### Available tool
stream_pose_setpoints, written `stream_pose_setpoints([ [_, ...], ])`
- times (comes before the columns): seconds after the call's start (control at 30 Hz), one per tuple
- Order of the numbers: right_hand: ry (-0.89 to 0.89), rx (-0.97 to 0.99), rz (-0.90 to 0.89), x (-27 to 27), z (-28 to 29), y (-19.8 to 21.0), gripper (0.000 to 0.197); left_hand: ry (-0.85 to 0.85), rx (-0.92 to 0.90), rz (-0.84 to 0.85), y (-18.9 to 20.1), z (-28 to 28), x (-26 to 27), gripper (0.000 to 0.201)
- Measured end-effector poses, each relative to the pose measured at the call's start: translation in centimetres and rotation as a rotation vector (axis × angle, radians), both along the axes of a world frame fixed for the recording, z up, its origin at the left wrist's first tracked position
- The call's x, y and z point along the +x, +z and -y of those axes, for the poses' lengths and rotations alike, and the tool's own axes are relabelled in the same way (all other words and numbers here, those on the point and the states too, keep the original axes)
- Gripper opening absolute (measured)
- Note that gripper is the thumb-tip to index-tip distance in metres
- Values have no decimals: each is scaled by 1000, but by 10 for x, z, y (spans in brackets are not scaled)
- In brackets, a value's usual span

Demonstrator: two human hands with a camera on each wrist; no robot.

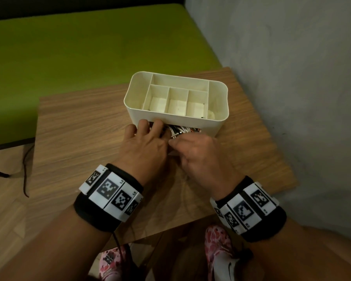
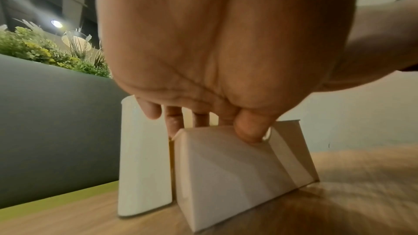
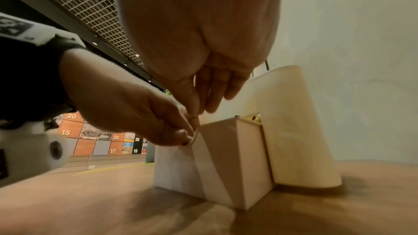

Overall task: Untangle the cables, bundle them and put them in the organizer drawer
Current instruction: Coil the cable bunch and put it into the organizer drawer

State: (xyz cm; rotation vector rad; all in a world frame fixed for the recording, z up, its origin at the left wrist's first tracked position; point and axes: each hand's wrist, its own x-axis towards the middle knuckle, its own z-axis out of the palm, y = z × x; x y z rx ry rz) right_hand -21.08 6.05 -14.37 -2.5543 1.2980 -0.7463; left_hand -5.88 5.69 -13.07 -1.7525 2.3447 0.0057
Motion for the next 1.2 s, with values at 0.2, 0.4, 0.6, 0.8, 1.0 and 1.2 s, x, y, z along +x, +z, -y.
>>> stream_pose_setpoints([
  [0.2, -217, -183, -68, -9, 20, 10, 38, 13, -111, -79, -9, 1, 1, 46],
  [0.4, -102, -80, 244, -20, 36, -2, 39, -1, -196, -167, -6, 5, -5, 24],
  [0.6, -48, -13, 233, -19, 22, 8, 35, 53, -186, -141, 3, 2, -10, 17],
  [0.8, -71, -11, -43, -15, 16, 5, 46, 36, -152, -150, 3, 7, -4, 21],
  [1.0, -64, -38, -66, -15, 24, 4, 49, 41, -411, -258, -4, -3, 2, 46],
  [1.2, -76, 77, -112, -16, 25, 10, 54, 99, -337, -221, 14, 18, 11, 116],
])
